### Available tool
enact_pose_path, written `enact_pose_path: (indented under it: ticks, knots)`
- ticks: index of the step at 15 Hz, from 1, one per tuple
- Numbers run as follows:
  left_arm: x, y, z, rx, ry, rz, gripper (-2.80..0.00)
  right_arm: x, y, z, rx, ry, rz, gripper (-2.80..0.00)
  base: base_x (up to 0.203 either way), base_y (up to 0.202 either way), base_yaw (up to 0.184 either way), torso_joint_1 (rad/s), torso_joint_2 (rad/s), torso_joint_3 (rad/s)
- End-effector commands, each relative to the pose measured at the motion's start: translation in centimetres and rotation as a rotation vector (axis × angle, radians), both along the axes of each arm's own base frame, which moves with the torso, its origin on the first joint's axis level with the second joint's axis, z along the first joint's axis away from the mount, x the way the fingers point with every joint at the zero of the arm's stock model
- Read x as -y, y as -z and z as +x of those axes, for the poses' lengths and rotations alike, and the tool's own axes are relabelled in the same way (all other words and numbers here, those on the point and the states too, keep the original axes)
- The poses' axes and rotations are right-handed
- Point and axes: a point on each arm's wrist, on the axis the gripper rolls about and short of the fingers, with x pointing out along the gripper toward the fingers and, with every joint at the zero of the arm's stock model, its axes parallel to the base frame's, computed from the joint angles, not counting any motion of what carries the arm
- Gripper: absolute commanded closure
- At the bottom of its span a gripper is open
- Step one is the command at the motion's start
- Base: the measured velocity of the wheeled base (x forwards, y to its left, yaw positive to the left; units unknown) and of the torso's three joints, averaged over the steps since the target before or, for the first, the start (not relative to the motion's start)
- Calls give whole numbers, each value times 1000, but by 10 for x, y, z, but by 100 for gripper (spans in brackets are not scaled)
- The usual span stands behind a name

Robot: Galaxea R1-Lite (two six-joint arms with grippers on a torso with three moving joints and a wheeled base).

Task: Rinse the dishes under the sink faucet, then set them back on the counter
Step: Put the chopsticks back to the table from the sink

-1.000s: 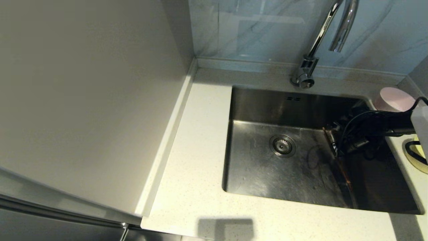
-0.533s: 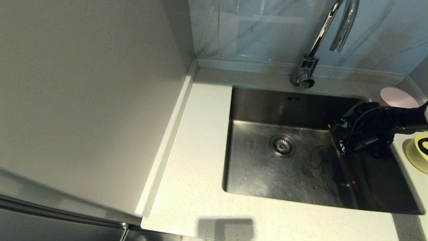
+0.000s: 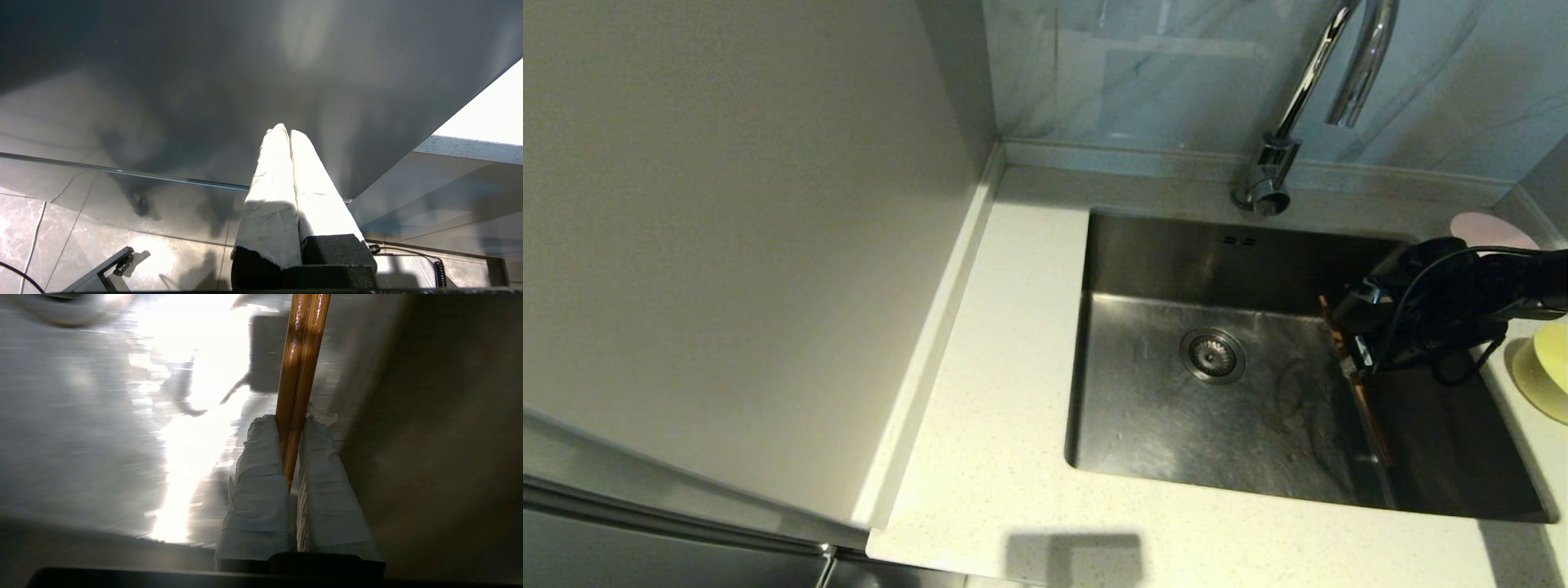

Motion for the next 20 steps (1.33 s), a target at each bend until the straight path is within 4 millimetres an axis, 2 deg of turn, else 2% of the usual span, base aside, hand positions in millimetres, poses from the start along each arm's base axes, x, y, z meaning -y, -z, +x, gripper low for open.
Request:
enact_pose_path:
  ticks: [1, 3, 6, 14, 17, 20]
  knots:
    - [0, 0, 0, 3, -1, 0, 0, -16, -13, -7, 19, -30, 22, 0, 0, 0, 0, 0, 0, 0]
    - [0, 0, 0, 3, -1, 0, 0, -25, -15, -8, 18, -47, 29, 0, 0, 0, 0, 0, 0, 0]
    - [0, 0, 0, 3, -1, 0, 0, -29, -27, -12, 46, -52, 25, 0, 0, 0, 0, 0, 0, 0]
    - [0, 0, 0, 3, -1, 0, 0, -32, -84, -34, 198, -62, 4, 0, 0, 0, 0, 0, 0, 0]
    - [0, 0, 0, 3, -1, 0, 0, -35, -119, -51, 300, -46, 1, 0, 0, 0, 0, 0, 0, 0]
    - [0, 0, 0, 3, -1, 0, 0, -31, -177, -59, 572, 3, -13, 0, 0, 0, 0, 0, 0, 0]
